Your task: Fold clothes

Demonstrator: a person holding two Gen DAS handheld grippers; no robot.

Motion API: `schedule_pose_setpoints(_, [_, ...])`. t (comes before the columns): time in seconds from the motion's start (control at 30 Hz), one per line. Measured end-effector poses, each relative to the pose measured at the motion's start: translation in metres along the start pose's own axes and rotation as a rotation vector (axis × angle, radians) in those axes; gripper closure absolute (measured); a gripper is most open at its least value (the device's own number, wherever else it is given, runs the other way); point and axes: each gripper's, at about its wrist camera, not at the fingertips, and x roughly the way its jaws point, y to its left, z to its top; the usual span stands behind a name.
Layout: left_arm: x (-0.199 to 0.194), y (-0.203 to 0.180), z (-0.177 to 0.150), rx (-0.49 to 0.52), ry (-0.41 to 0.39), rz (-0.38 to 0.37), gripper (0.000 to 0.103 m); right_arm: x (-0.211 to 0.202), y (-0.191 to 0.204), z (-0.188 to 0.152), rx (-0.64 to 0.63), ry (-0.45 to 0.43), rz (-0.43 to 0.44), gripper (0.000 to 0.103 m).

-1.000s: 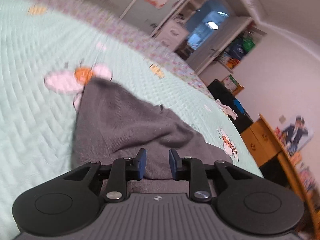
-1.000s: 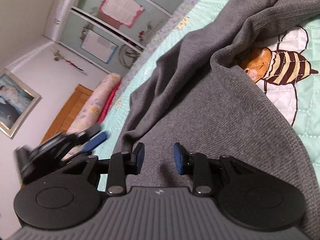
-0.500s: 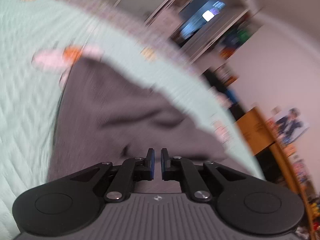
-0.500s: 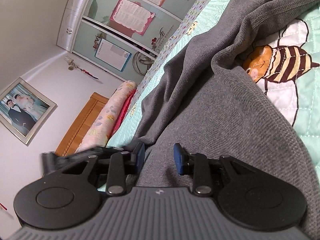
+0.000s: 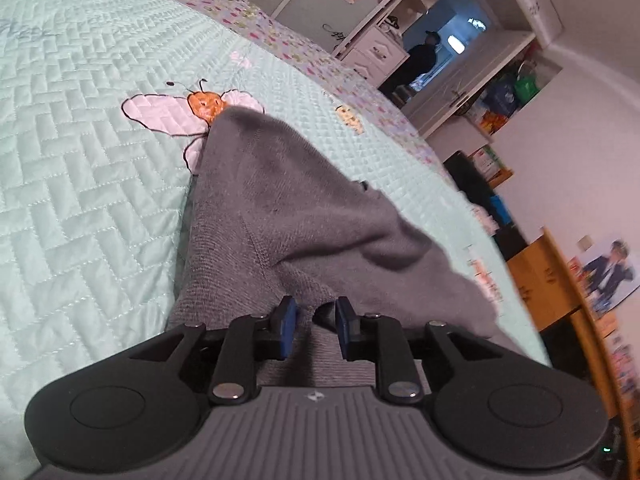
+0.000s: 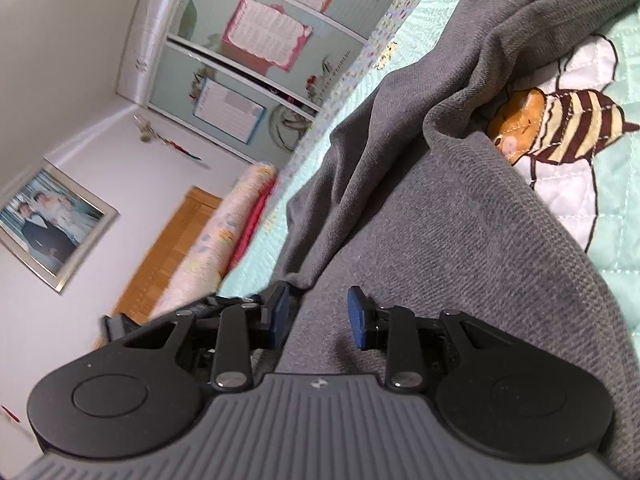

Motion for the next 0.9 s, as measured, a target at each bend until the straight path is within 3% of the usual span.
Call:
schedule_pose_setpoints(0.1, [-0.018,-0.013,-0.004,0.072,0.002,0.011,0.08,0.004,0.016,0.008,0.014,0.047,-0.009,0.05])
schedule_pose_setpoints(0.13, [-0.023,-0.02,-0.008,0.107,0.007,0.024,0.076,0.005,0.022,0.01,0.023,0.058,-0.007,0.049])
schedule_pose_setpoints(0.27, [-0.022,-0.065,-0.046,0.356,0.045,0.229,0.069,0.032,0.035,0.022,0.054,0.109,-0.033,0.045])
schedule_pose_setpoints(0.37, [-0.021,-0.079,-0.066,0.414,0.028,0.37,0.068,0.06,0.04,0.028,0.05,0.141,-0.135,0.045])
schedule_pose_setpoints(0.4, [-0.022,-0.08,-0.069,0.419,0.021,0.37,0.067,0.068,0.041,0.029,0.049,0.153,-0.15,0.046])
schedule_pose_setpoints(0.47, [-0.019,-0.084,-0.073,0.455,0.017,0.374,0.06,0.064,0.042,0.032,0.072,0.086,-0.202,0.046])
schedule_pose_setpoints(0.53, [-0.016,-0.084,-0.073,0.493,0.019,0.389,0.06,0.053,0.04,0.035,0.104,0.015,-0.255,0.046])
schedule_pose_setpoints(0.63, [-0.011,-0.077,-0.062,0.465,0.02,0.395,0.06,0.038,0.032,0.038,0.111,-0.056,-0.307,0.046])
schedule_pose_setpoints(0.9, [0.011,-0.073,-0.038,0.427,0.007,0.417,0.06,0.045,0.007,0.047,0.22,-0.185,-0.211,0.046])
